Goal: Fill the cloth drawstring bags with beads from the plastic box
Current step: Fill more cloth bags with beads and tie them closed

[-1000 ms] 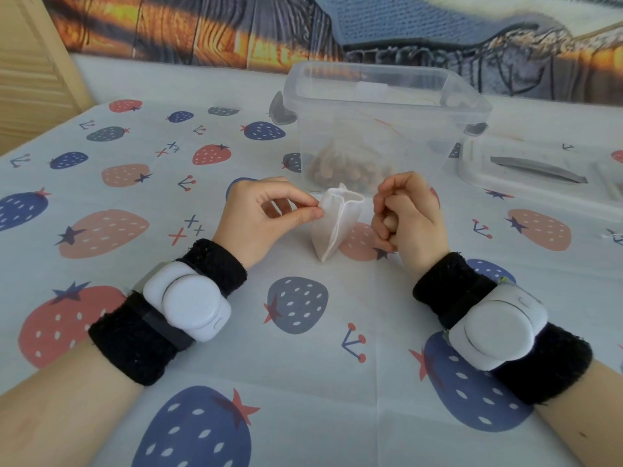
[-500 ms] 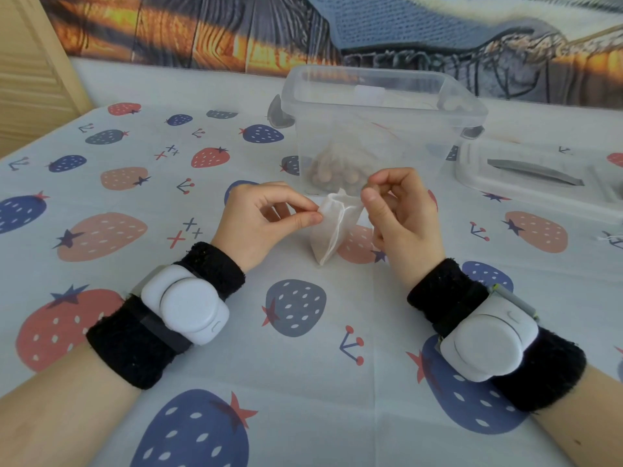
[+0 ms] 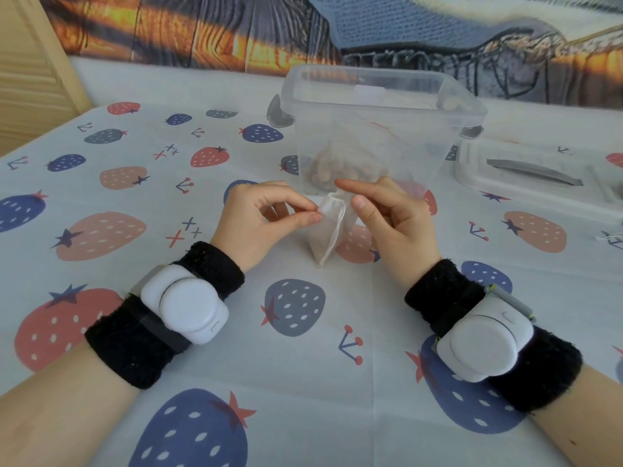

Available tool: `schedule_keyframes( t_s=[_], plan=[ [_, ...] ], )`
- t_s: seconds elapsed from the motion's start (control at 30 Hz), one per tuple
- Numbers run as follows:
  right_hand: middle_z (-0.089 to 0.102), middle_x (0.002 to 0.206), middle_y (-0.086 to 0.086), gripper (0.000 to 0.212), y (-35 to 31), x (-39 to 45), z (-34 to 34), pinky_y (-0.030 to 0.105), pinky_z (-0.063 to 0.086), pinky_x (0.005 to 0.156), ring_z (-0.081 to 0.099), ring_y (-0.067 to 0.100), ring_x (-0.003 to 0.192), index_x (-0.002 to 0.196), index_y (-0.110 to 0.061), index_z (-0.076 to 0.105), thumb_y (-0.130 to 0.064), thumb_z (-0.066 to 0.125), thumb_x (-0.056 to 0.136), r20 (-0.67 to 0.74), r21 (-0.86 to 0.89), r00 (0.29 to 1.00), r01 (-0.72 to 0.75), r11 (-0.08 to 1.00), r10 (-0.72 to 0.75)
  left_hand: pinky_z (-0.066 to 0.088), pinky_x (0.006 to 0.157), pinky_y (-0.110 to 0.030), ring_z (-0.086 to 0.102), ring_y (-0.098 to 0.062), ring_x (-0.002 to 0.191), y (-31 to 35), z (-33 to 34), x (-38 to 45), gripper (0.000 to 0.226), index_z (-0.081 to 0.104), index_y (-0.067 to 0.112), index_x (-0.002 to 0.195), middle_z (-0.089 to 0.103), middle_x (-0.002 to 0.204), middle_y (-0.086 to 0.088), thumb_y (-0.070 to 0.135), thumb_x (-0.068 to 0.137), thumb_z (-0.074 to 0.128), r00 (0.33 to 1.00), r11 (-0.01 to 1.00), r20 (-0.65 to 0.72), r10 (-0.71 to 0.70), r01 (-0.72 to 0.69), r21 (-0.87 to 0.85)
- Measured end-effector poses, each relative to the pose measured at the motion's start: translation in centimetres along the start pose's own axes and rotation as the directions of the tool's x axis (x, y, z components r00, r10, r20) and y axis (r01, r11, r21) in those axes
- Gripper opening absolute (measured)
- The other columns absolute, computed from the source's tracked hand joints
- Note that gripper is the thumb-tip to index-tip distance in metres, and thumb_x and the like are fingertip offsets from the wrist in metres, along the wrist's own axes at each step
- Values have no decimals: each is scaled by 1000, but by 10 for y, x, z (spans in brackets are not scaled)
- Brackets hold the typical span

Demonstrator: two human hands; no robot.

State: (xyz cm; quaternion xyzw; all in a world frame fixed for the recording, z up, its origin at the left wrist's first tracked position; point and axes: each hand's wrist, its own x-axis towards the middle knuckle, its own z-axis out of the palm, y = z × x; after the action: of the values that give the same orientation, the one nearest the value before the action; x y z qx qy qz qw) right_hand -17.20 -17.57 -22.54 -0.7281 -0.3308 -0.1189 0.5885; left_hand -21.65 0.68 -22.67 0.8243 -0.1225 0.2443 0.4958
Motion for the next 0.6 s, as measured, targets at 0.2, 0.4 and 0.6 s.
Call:
schedule_keyframes(
  t_s=[0.2, 0.4, 0.6],
  plan=[
    [37, 62, -5, 27, -5, -1, -1, 12, 30, 47, 33, 2, 46, 87, -25, 59, -3, 48, 79, 22, 116, 995, -94, 989, 92, 48, 54, -33, 51, -21, 56, -1, -1, 0, 6, 72, 16, 78, 68, 74, -1, 17, 73, 76, 1000, 1000, -16, 1, 0, 3],
    [44, 73, -9, 10, 2, -2, 2, 7, 33, 60, 45, -2, 61, 85, -21, 61, -12, 58, 83, 51, -101, 998, -18, 995, 23, 46, 59, -29, 53, -19, 61, 1, 0, 0, 11, 72, 20, 81, 68, 75, 1, 18, 73, 78, 998, 998, -5, -55, 55, -8],
    [49, 79, -6, 11, 4, -2, 1, 7, 35, 63, 46, -1, 65, 85, -21, 60, -11, 55, 85, 60, -66, 998, 11, 998, -7, 38, 70, -7, 58, 1, 88, 3, 1, 0, 61, 55, 43, 106, 66, 102, 15, 49, 52, 83, 928, 972, 288, -237, 226, 72]
  ],
)
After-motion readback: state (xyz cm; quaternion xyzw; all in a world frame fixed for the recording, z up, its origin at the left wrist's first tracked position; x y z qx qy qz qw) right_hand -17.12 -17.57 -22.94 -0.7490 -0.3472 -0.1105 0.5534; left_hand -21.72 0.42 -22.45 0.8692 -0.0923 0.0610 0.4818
